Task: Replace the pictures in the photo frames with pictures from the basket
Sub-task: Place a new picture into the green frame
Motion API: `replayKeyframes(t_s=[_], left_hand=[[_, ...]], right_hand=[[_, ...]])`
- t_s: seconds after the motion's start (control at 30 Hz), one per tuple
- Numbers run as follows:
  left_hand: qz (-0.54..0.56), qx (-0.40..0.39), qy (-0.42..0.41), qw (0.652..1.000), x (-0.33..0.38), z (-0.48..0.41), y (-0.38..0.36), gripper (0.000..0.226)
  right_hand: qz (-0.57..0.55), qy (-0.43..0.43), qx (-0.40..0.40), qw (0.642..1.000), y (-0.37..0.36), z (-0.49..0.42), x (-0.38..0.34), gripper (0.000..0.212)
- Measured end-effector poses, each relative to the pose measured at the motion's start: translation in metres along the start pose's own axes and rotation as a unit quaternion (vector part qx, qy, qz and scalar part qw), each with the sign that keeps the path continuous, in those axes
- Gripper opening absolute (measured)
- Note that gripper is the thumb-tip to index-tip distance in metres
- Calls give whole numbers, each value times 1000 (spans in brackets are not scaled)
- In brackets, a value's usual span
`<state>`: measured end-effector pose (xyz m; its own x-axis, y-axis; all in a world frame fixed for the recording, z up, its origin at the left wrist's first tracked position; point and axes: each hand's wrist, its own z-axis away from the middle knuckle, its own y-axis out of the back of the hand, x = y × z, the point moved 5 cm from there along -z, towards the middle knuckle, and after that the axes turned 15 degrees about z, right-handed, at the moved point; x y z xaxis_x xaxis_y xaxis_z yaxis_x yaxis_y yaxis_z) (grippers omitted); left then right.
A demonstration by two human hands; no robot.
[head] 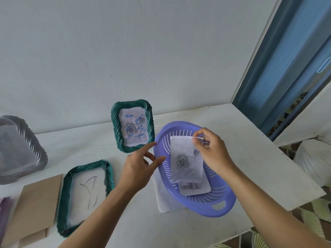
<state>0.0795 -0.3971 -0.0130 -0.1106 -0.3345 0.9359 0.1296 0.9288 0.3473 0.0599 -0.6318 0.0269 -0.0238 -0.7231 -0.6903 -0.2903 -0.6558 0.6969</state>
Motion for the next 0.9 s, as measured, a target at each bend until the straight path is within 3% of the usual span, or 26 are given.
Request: replayKeyframes(t_s=[0.27,0.4,0.53,0.73,0.8,0.9], left_hand=[[33,56,-73,995,36,29,27,17],[58,18,-88,994,52,53,46,19],[58,-11,-78,995,54,70,62,37],[63,-5,-33,997,38,91,94,61],[61,18,-22,998,32,100,105,60],[76,34,-7,997,17,108,119,42]], right_hand=[[-86,25,61,994,6,12,-49,10],[-140,23,38,989,-8,19,-77,10],[-207,-9,-21,978,-29,31,-105,3],[-326,-59,-119,936,-72,54,-141,13],[-346,-70,-149,924,-86,61,-150,19],[-346,-70,-207,912,-110,71,-159,28]])
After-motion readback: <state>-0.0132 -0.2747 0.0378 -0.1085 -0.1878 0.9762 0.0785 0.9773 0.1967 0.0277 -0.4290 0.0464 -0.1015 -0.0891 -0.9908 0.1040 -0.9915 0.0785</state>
